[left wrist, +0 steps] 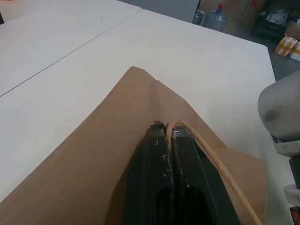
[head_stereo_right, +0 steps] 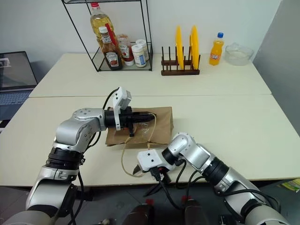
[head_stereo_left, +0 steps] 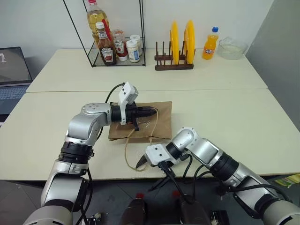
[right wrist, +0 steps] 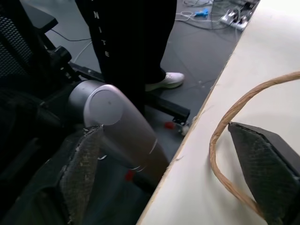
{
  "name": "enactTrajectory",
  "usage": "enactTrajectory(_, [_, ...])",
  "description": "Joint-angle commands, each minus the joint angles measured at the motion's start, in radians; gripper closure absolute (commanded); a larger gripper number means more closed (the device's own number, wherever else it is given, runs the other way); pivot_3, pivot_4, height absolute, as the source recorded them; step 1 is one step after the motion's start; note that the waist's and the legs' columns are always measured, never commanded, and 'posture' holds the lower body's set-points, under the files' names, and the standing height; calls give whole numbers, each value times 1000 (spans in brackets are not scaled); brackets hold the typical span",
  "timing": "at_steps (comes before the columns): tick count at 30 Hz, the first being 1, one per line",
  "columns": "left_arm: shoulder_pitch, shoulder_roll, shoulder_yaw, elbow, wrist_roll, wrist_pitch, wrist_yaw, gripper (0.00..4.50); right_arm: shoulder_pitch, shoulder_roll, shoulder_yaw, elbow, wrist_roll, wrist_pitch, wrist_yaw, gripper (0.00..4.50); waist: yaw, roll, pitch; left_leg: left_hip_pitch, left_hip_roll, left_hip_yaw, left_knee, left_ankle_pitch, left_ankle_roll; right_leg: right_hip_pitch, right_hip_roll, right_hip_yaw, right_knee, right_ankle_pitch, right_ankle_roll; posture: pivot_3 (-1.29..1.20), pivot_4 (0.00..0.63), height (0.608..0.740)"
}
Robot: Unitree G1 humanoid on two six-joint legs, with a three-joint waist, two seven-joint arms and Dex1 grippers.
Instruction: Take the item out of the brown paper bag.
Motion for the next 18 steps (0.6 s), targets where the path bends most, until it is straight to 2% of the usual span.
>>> enactTrajectory(1, [-10,1,32,-24,-21,-10,6,4500,-29,6,-5,-28,-2,12,28,1299,0,0,0,0,0,0,0,0,0,0,0,0,0,0,0,0,150,740])
enactTrajectory(9, [-9,-2,35,-21,-17,-19,13,4500,-56,12,-12,-35,8,46,49,4299,0,0,0,0,0,-1,0,0,0,0,0,0,0,0,0,0,150,740])
enactTrajectory(10, [-9,-2,34,-20,-17,-19,13,4500,-58,11,-14,-35,8,47,50,4481,0,0,0,0,0,-1,0,0,0,0,0,0,0,0,0,0,150,740])
enactTrajectory(18, [-24,-6,31,1,-12,-32,9,4500,-31,-50,8,-33,-49,-24,44,4481,0,0,0,-1,0,-2,0,0,0,0,0,-1,-1,0,0,0,150,740])
